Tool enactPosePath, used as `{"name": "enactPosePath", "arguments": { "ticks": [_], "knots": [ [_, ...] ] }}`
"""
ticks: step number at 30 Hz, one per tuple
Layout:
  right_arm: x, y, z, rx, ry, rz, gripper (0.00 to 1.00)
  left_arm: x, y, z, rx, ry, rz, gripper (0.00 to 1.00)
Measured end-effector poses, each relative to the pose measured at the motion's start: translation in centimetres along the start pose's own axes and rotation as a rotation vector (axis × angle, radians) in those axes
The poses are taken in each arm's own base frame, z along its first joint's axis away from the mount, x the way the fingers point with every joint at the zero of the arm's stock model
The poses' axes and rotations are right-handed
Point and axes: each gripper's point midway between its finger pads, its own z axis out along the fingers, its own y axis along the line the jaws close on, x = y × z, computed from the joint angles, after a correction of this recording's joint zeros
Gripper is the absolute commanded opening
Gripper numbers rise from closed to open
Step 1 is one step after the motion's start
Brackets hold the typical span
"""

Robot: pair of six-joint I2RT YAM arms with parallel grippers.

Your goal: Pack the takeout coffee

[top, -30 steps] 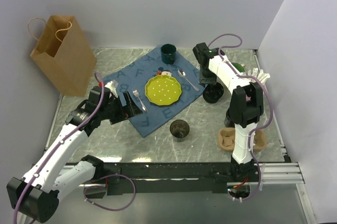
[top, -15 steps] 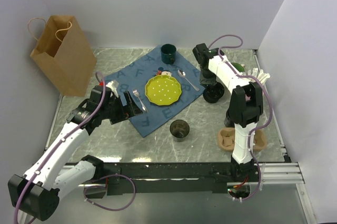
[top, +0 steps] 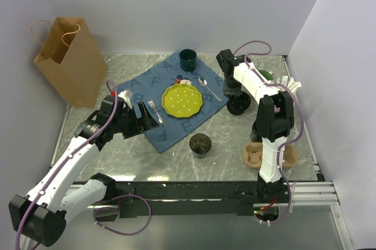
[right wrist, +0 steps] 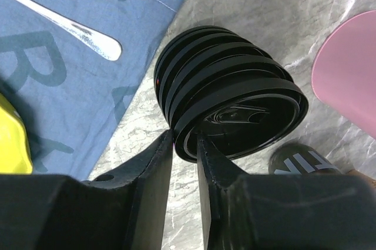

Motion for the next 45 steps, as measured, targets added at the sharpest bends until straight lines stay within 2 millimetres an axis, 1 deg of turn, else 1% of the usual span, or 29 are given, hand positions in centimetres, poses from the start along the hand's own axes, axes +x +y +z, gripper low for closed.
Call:
{"name": "enactPosePath", "arguments": {
  "ticks": [3, 4, 6, 13, 25, 28, 30, 31, 34, 35, 38, 41, 42, 43, 45],
  "knots": [
    [0.0, 0.0, 0.0, -0.004, 0.003, 0.0, 0.29, 0.0, 0.0, 0.0, -0.002, -0.003, 0.0, 0.97],
    [0.0, 0.1, 0.0, -0.005, 0.002, 0.001, 0.27, -0.1, 0.1, 0.0, -0.003, -0.004, 0.0, 0.97],
    [-0.1, 0.1, 0.1, -0.008, -0.002, 0.001, 0.26, 0.0, 0.1, 0.0, -0.006, -0.004, 0.0, 0.97],
    [-0.3, 0.0, 0.0, -0.014, -0.01, -0.003, 0.15, 0.0, 0.1, -0.2, -0.005, -0.005, 0.0, 0.97],
    [-0.4, -0.7, -1.9, -0.037, -0.033, -0.023, 0.14, -0.2, 0.2, -0.2, -0.01, -0.014, 0.001, 0.97],
    [-0.3, -0.7, -3.1, -0.073, -0.037, -0.045, 0.14, -0.8, 0.1, -0.4, -0.023, -0.039, 0.004, 0.97],
    [-0.1, -0.3, -4.7, -0.129, -0.052, -0.071, 0.13, -1.8, -0.3, -0.6, -0.025, -0.068, 0.008, 0.97],
    [0.1, -0.1, -5.9, -0.168, -0.059, -0.087, 0.13, -2.3, -0.7, -0.8, -0.022, -0.082, 0.011, 0.97],
    [1.0, 1.7, -10.5, -0.327, -0.108, -0.164, 0.1, -4.0, -2.4, -0.8, 0.026, -0.11, 0.051, 0.99],
    [1.5, 2.4, -12.0, -0.376, -0.121, -0.194, 0.1, -4.4, -3.1, -0.7, 0.053, -0.115, 0.077, 0.97],
    [4.1, 5.1, -17.8, -0.565, -0.16, -0.313, 0.1, -4.9, -5.8, -0.5, 0.2, -0.121, 0.208, 0.96],
    [7.0, 7.6, -23.5, -0.771, -0.174, -0.407, 0.1, -5.2, -7.7, -0.9, 0.321, -0.154, 0.318, 0.92],
    [7.9, 8.0, -25.2, -0.842, -0.171, -0.429, 0.1, -5.4, -8.3, -1.1, 0.348, -0.164, 0.335, 0.9],
    [8.5, 8.0, -26.5, -0.893, -0.169, -0.438, 0.1, -5.5, -8.7, -1.3, 0.367, -0.172, 0.348, 0.89],
    [9.4, 7.9, -29.1, -1.005, -0.183, -0.444, 0.11, -5.9, -9.7, -1.8, 0.397, -0.171, 0.344, 0.86]
  ]
}}
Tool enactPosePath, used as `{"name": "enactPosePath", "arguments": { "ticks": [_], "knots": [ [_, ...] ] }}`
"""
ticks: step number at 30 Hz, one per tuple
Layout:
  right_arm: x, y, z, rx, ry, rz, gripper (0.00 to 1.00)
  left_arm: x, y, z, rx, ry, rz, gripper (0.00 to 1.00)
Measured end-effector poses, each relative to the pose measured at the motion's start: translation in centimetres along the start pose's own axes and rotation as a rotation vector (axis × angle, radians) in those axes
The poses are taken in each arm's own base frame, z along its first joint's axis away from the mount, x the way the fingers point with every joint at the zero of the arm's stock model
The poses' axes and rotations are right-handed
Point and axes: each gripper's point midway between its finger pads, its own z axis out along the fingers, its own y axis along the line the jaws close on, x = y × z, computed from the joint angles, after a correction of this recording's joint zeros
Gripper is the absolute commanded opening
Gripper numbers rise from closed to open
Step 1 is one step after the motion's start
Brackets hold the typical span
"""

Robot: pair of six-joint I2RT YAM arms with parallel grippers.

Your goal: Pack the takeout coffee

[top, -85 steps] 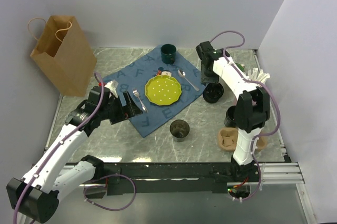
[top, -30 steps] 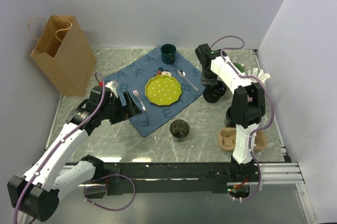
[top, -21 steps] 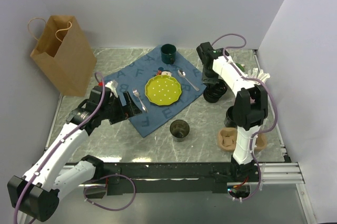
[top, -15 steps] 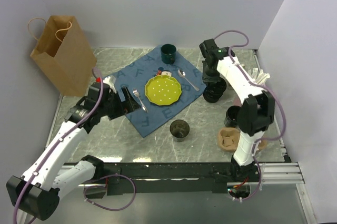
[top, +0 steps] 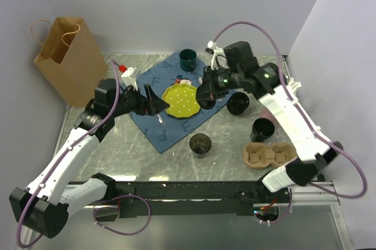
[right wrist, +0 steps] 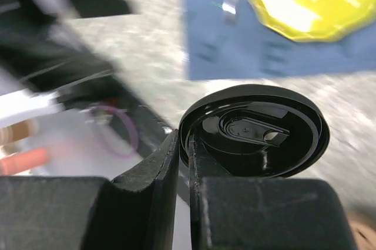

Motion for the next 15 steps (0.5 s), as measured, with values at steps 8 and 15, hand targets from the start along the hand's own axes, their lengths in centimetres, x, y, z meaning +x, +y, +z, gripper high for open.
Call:
{"name": "enactPosePath", "arguments": {
  "ticks": [8, 15],
  "knots": [
    [0.8, 6.7, -5.1, -0.355, -0.137, -0.079, 0.12, -4.2, -5.8, -1.3, 0.207, -0.085, -0.156, 0.83],
    [0.2, 9.0, -5.7, -0.504, -0.165, -0.087, 0.12, -5.7, -9.6, -2.9, 0.382, -0.103, -0.23, 0.8]
  ]
}}
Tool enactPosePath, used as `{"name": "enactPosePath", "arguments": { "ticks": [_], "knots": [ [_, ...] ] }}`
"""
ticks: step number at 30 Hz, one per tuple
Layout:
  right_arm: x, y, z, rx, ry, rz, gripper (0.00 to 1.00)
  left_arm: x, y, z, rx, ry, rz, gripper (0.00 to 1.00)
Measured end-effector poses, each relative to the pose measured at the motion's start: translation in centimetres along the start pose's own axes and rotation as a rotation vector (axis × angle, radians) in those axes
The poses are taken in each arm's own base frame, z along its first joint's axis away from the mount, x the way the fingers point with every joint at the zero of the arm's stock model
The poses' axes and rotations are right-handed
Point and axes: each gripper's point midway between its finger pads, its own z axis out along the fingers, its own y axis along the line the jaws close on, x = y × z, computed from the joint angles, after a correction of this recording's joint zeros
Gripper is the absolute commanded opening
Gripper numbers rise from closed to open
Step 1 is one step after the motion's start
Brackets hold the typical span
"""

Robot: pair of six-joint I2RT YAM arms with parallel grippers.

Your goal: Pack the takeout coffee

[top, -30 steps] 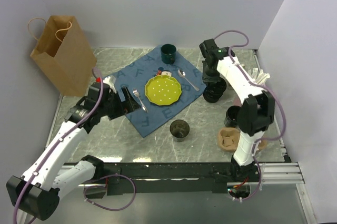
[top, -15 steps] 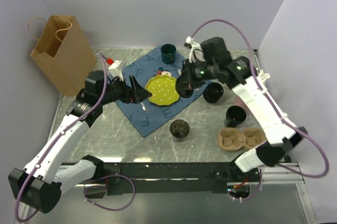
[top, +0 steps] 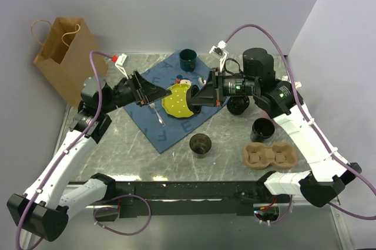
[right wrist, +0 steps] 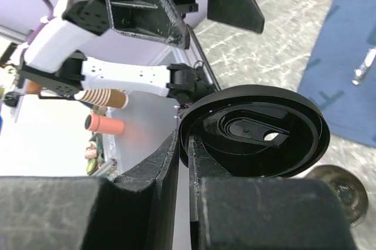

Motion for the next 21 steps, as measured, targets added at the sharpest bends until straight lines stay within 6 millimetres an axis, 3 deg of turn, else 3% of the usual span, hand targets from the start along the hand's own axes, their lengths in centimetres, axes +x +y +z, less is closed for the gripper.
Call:
{"name": "enactPosePath", "arguments": {
  "ticks": [6, 15, 21],
  "knots": [
    [-0.9, 1.0, 0.2, -0.053, -0.029, -0.006, 0.12, 0.0, -1.4, -0.1, 0.052, 0.012, -0.035, 0.77],
    [-0.6, 1.6, 0.5, -0.114, -0.032, 0.038, 0.12, 1.0, -0.7, -0.7, 0.044, 0.016, 0.004, 0.74],
    [-1.4, 3.2, -0.2, -0.159, -0.07, 0.016, 0.12, 1.1, -0.8, -0.6, 0.079, 0.007, -0.036, 0.7]
  ]
}}
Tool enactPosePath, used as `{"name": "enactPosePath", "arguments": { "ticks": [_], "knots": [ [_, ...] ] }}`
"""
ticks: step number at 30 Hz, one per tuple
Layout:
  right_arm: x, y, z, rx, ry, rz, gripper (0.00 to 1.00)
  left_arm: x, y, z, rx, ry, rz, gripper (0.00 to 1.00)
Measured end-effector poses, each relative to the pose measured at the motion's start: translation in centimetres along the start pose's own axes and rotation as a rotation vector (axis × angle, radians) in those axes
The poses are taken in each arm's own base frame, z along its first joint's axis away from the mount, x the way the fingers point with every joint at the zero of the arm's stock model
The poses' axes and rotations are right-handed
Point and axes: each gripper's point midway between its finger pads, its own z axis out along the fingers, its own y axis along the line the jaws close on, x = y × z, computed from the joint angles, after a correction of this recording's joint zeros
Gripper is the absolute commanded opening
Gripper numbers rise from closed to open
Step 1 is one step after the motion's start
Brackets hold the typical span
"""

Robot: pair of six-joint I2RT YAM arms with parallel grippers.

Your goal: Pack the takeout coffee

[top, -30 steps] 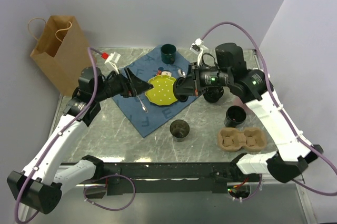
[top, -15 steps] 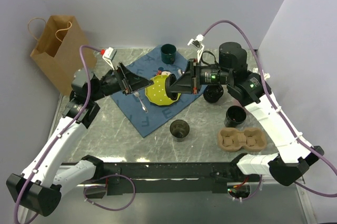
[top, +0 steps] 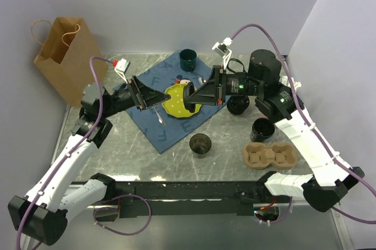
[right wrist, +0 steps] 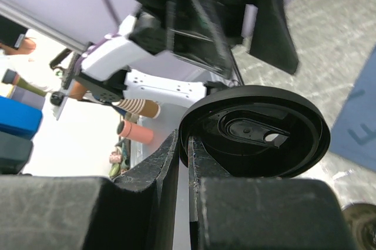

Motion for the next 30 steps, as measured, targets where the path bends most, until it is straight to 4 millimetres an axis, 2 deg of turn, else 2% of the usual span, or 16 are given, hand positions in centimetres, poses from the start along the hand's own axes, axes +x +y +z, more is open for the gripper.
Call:
{"name": "enactPosePath", "arguments": {
  "ticks": [4, 10, 20, 24, 30],
  "knots": [
    [-0.3, 0.9, -0.1, -0.036, -0.021, -0.006, 0.12, 0.5, 0.8, 0.3, 0.008, 0.01, -0.046, 0.69],
    [-0.6, 1.4, -0.1, -0.059, -0.03, 0.011, 0.12, 0.7, 0.9, 1.5, 0.044, 0.03, -0.079, 0.65],
    [-0.6, 1.4, 0.1, -0.068, -0.036, 0.021, 0.12, 1.5, 0.2, 2.8, 0.103, 0.069, -0.097, 0.63],
    [-0.6, 1.4, 0.1, -0.069, -0.036, 0.024, 0.12, 1.7, -0.4, 3.0, 0.127, 0.076, -0.093, 0.58],
    [-0.6, 1.6, 0.1, -0.075, -0.036, 0.031, 0.12, 2.1, -0.8, 3.4, 0.15, 0.091, -0.101, 0.58]
  ]
}}
